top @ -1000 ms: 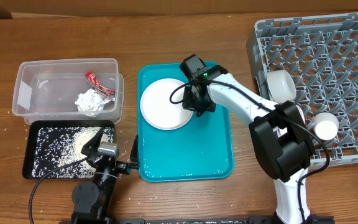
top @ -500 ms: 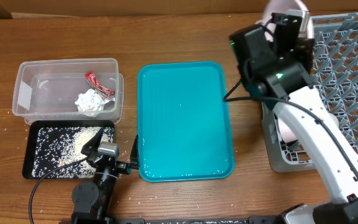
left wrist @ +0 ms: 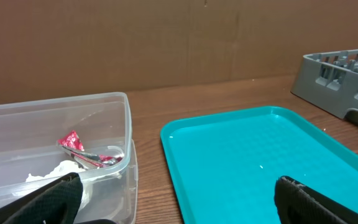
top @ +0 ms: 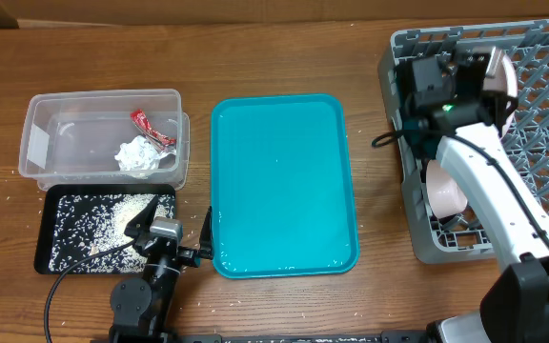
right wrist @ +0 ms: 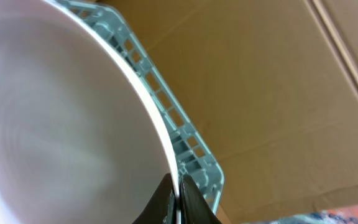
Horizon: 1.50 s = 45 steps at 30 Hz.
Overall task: Sort waste into correct bins and load items into the dishwasher
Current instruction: 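Carry the white plate to the dish rack and stand it upright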
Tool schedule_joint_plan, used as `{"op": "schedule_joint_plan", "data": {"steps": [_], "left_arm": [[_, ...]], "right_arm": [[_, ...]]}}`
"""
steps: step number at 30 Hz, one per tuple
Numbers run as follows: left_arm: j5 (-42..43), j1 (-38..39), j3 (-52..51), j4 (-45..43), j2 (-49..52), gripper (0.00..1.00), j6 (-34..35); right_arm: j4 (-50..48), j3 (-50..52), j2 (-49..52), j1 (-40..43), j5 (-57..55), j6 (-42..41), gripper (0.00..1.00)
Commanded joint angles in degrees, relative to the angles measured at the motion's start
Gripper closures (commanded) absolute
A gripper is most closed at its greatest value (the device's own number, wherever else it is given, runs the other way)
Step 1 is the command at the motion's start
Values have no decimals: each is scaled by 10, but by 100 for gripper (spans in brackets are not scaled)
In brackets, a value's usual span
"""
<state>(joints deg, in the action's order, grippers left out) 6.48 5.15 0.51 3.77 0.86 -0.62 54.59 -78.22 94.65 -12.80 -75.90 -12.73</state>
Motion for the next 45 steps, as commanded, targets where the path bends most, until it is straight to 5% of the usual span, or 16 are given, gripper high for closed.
{"op": "schedule_joint_plan", "data": {"steps": [1, 8, 10, 14, 19, 24, 29, 31, 41, 45], "left_arm": [[4, -4, -2, 0, -6, 0, -7], [4, -4, -2, 0, -6, 0, -7], [4, -4, -2, 0, -6, 0, -7], [4, -4, -2, 0, -6, 0, -7], [4, -4, -2, 0, -6, 0, -7], [4, -4, -2, 0, -6, 0, -7], [4, -4, -2, 0, -6, 0, -7], [4, -4, -2, 0, -6, 0, -7], [4, -4, -2, 0, -6, 0, -7], [4, -4, -2, 0, -6, 0, -7]], "right_arm": [[-50, 43, -1, 1, -13, 34, 96], [-61, 58, -1, -61, -25, 56, 73], [-49, 58, -1, -93, -30, 55, 43], [-48, 57, -1, -117, -81, 55, 28], [-51, 57, -1, -116, -62, 55, 34], [-67, 53, -3, -112, -48, 55, 76], [-62, 53, -3, -103, 12, 51, 81], [-92, 46, -4, -99, -100, 57, 96], [-98, -9, -5, -55, -139, 102, 96], [-59, -8, -4, 5, 1, 102, 96]]}}
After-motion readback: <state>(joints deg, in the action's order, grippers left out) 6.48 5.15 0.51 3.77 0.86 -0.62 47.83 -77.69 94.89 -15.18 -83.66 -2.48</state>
